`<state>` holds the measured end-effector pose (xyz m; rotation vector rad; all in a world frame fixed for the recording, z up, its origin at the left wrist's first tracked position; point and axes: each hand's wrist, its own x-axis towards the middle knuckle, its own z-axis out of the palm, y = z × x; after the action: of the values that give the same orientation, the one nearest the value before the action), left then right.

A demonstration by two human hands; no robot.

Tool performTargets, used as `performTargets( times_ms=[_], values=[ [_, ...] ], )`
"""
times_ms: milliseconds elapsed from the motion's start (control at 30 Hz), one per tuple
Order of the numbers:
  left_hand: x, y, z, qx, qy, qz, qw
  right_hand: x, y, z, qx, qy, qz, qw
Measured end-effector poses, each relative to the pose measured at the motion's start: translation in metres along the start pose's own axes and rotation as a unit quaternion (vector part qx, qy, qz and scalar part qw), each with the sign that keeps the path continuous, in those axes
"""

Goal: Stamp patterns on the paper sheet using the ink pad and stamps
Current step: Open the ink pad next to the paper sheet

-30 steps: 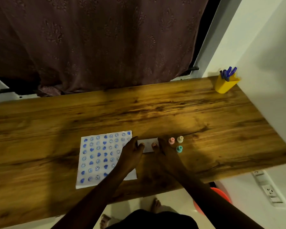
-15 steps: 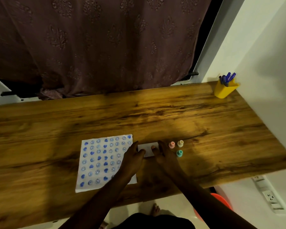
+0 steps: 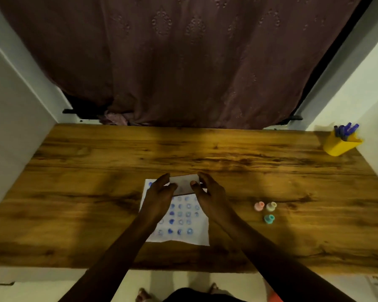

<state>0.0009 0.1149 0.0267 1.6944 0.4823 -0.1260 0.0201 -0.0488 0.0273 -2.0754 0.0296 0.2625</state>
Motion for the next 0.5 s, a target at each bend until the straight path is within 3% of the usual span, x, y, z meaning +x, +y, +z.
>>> performTargets(
  times_ms=[367,500],
  values=[
    [-0.021,-0.049,-0.119,-0.018,0.105,0.012,0.994,-0.005,-0.046,0.113,-0.043,-0.136,-0.033,0.989],
    [-0.024,-0.070,-0.153,0.007,0.097,0.000,0.995,-0.012,-0.055,0.148,-0.064,-0.159,-0.029,0.985]
  ],
)
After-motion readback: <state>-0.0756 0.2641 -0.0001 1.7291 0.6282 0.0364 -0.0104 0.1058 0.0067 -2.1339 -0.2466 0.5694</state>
